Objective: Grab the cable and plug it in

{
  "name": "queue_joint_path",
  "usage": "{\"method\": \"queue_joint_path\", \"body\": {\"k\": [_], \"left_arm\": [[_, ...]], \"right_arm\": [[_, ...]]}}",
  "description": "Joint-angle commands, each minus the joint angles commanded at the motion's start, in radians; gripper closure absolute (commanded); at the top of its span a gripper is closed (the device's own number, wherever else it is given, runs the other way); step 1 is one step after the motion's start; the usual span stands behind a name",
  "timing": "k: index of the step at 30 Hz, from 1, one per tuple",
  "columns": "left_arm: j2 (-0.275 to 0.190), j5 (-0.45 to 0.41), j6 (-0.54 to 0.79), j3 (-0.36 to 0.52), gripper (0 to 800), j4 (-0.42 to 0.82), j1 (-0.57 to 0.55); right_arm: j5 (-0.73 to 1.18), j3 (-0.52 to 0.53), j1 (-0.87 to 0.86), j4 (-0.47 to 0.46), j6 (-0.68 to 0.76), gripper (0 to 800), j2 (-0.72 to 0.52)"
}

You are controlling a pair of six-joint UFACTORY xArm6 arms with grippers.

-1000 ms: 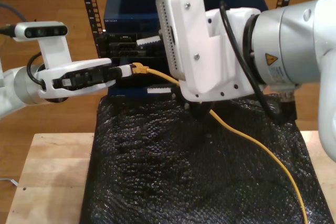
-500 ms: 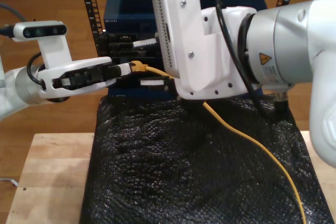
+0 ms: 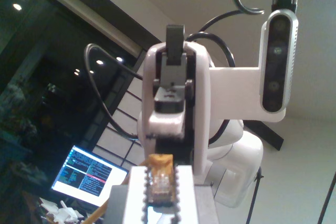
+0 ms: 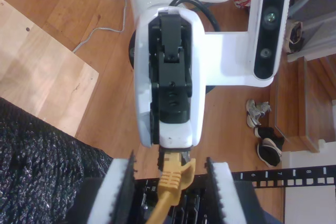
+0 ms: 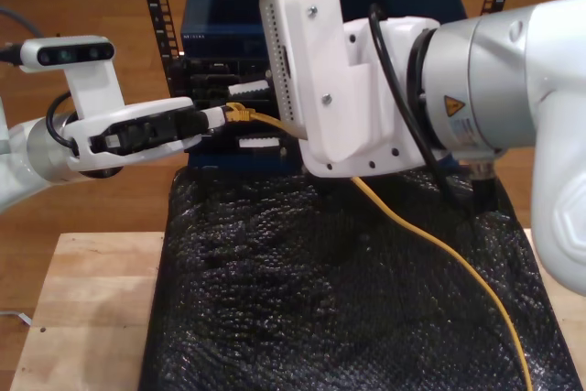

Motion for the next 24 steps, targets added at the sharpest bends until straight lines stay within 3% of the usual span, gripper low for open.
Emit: {"method": "queue_joint_path", "body": {"k": [12, 18, 21, 24], "left_arm": [[0.0, 0.002, 0.0, 0.0, 793, -0.003, 0.0], [0.002, 0.002, 0.0, 0.0, 793, -0.003, 0.0], [0.002, 0.002, -0.002, 0.0, 793, -0.003, 0.0], [0.005, 0.002, -0.002, 0.0, 793, -0.003, 0.0]], "right_arm": [[0.0, 0.0, -0.002, 0.005, 0.002, 539, -0.002], [0.0, 0.002, -0.002, 0.006, 0.002, 640, -0.002], [-0.003, 0.003, -0.002, 0.008, 0.002, 742, -0.002], [-0.015, 0.006, -0.002, 0.025, 0.002, 774, -0.003]]}}
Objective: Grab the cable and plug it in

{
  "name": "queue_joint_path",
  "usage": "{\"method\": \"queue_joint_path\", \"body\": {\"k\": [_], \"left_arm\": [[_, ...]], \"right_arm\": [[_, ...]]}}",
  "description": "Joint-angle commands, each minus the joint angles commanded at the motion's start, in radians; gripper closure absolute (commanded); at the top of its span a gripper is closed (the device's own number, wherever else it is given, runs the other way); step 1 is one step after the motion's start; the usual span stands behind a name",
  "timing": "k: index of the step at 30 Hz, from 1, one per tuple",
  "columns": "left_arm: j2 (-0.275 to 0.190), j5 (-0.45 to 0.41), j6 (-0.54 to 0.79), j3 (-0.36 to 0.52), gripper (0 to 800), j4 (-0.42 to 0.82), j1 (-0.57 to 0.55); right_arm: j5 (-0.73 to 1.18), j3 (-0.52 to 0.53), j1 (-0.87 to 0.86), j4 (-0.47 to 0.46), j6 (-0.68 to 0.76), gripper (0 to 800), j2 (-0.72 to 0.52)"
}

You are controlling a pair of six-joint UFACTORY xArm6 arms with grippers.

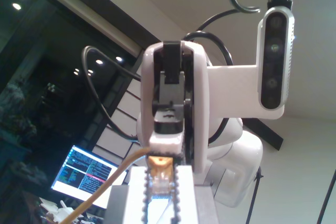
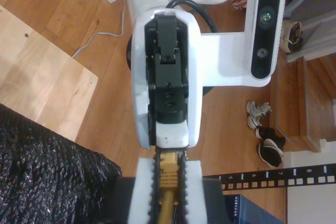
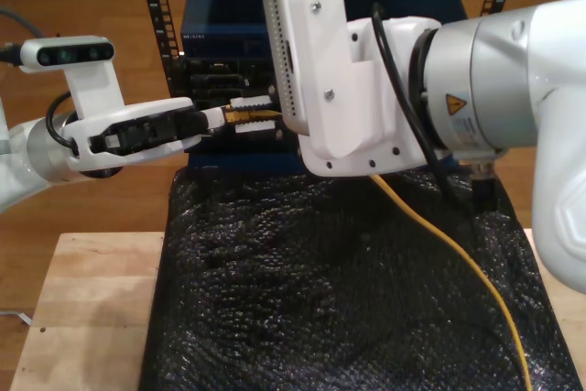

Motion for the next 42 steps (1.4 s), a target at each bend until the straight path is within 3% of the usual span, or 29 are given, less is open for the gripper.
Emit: {"method": "queue_joint_path", "body": {"k": [3, 5, 9, 10, 13, 16, 22, 30, 42], "left_arm": [[0.0, 0.0, 0.0, 0.0, 784, 0.0, 0.0], [0.0, 0.0, -0.002, 0.0, 720, 0.002, 0.0], [0.0, 0.008, -0.008, 0.003, 289, 0.0, 0.0], [0.0, 0.008, -0.008, 0.003, 229, 0.002, 0.0], [0.003, 0.008, -0.009, 0.003, 182, 0.002, -0.002], [0.003, 0.008, -0.008, 0.002, 2, 0.002, -0.002], [-0.002, -0.006, -0.008, -0.003, 1, 0.003, 0.002], [-0.035, -0.095, -0.005, -0.005, 1, 0.005, 0.006], [-0.117, -0.269, -0.005, -0.005, 1, 0.063, 0.011]], "right_arm": [[0.0, 0.002, 0.0, 0.018, -0.002, 793, 0.0], [0.0, 0.002, 0.0, 0.018, -0.002, 798, 0.0], [0.0, 0.003, 0.0, 0.02, -0.002, 798, 0.0], [0.0, 0.002, 0.0, 0.02, -0.002, 798, 0.0], [0.0, 0.003, 0.002, 0.02, 0.0, 798, 0.0], [0.0, 0.002, 0.002, 0.021, 0.0, 798, 0.002], [-0.002, -0.005, -0.002, 0.026, 0.008, 798, 0.018], [0.031, -0.051, -0.064, 0.02, 0.127, 799, 0.081], [0.387, -0.123, -0.382, 0.02, 0.253, 800, 0.066]]}}
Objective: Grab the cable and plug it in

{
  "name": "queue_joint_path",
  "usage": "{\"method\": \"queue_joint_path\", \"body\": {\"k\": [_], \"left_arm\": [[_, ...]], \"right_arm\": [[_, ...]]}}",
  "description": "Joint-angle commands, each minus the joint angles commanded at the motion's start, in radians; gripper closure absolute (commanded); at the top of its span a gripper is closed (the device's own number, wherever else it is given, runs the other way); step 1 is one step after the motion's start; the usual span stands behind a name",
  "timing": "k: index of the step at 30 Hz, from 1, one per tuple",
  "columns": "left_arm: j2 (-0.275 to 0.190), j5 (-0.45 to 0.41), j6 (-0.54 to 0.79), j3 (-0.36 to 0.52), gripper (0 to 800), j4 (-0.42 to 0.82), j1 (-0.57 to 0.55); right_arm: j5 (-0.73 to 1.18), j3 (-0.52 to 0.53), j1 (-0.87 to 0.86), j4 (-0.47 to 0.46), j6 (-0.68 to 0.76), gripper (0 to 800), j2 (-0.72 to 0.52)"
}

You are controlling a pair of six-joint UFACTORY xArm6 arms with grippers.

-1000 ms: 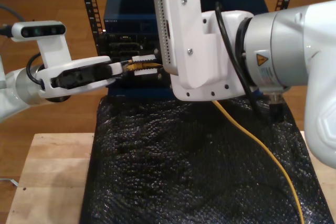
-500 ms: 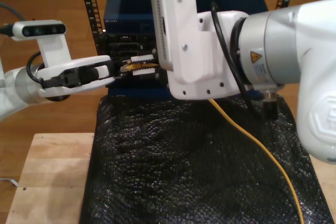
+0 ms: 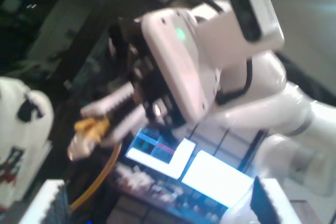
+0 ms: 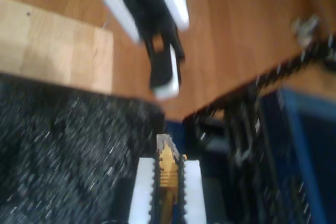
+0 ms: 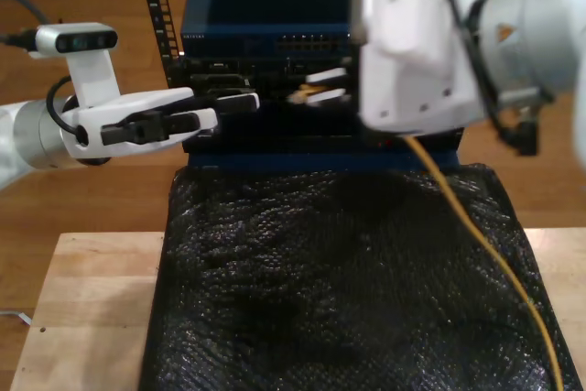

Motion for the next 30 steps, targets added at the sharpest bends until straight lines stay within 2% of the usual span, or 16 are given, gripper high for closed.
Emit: {"method": "queue_joint_path", "body": {"k": [8, 13, 16, 22, 25, 30], "left_arm": [[-0.091, -0.187, 0.0, 0.0, 1, 0.17, 0.0], [-0.149, -0.267, -0.003, -0.006, 1, 0.285, -0.002], [-0.167, -0.301, -0.003, -0.026, 1, 0.328, -0.002], [-0.218, -0.334, 0.0, -0.074, 1, 0.454, -0.003], [-0.224, -0.333, 0.0, -0.107, 1, 0.56, -0.003], [-0.239, -0.334, -0.002, -0.132, 1, 0.738, -0.002]], "right_arm": [[0.247, -0.041, -0.183, -0.005, 0.064, 800, 0.018], [0.334, -0.048, -0.207, -0.014, 0.112, 800, 0.051], [0.393, -0.057, -0.209, -0.037, 0.123, 800, 0.083], [0.404, -0.057, -0.207, -0.146, 0.164, 800, 0.123], [0.402, -0.058, -0.207, -0.204, 0.189, 800, 0.153], [0.391, -0.058, -0.207, -0.244, 0.203, 800, 0.198]]}}
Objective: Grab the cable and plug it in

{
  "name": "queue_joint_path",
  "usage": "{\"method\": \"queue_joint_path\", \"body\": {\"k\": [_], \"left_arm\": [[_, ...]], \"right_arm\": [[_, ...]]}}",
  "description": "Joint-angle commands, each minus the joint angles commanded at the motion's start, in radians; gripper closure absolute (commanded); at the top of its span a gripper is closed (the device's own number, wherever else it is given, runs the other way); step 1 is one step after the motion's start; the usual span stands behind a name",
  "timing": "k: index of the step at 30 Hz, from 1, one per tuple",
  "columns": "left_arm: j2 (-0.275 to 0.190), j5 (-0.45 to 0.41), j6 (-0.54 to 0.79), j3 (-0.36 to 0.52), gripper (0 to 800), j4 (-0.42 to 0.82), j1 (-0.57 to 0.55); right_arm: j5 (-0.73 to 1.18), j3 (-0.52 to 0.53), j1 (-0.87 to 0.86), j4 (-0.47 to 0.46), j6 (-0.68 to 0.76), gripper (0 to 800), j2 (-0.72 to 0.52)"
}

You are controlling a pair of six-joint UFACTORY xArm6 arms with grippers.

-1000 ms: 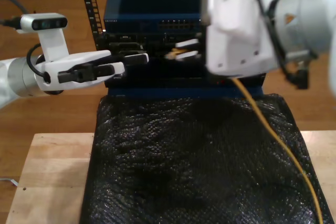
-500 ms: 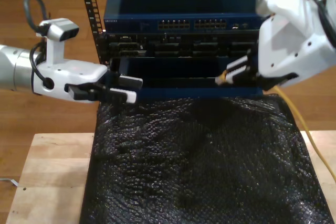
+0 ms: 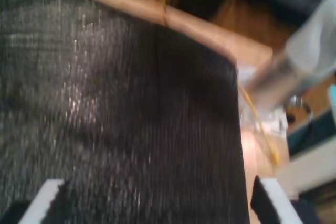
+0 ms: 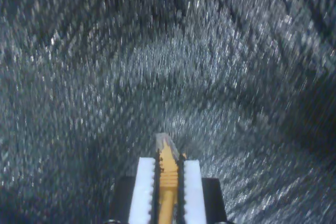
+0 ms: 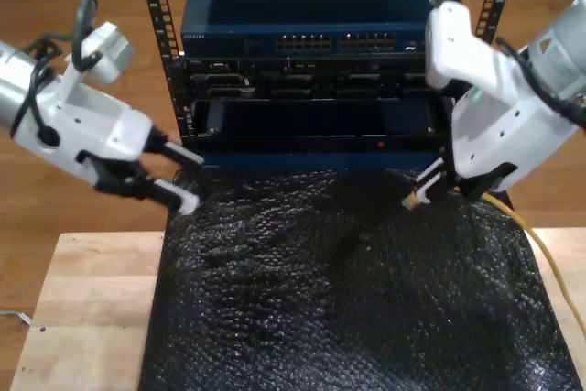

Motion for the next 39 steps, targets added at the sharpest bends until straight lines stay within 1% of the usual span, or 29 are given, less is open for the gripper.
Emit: {"method": "queue_joint_path", "body": {"k": [2, 7, 12, 14, 18, 23, 27, 32, 39], "left_arm": [[-0.009, 0.0, 0.002, -0.002, 1, 0.046, 0.002], [-0.051, 0.005, 0.014, 0.0, 1, 0.163, 0.003], [-0.11, 0.008, 0.12, 0.005, 1, 0.269, 0.003], [-0.124, 0.009, 0.146, 0.009, 1, 0.298, 0.012], [-0.132, 0.023, 0.206, 0.028, 1, 0.356, 0.089], [-0.132, 0.051, 0.384, 0.058, 1, 0.391, 0.18], [-0.132, 0.049, 0.512, 0.101, 1, 0.434, 0.285], [-0.132, 0.04, 0.663, 0.167, 1, 0.502, 0.413], [-0.132, 0.037, 0.841, 0.227, 1, 0.555, 0.578]], "right_arm": [[-0.014, 0.0, 0.0, -0.029, 0.005, 800, 0.012], [-0.106, 0.005, 0.002, -0.127, 0.037, 800, 0.014], [-0.157, 0.008, 0.006, -0.193, 0.08, 800, 0.017], [-0.169, 0.008, 0.011, -0.215, 0.083, 800, 0.026], [-0.198, 0.009, 0.026, -0.249, 0.101, 800, 0.055], [-0.232, 0.018, 0.069, -0.318, 0.146, 800, 0.091], [-0.27, 0.037, 0.106, -0.371, 0.19, 800, 0.104], [-0.299, 0.052, 0.12, -0.381, 0.198, 800, 0.12], [-0.319, 0.069, 0.13, -0.381, 0.199, 800, 0.137]]}}
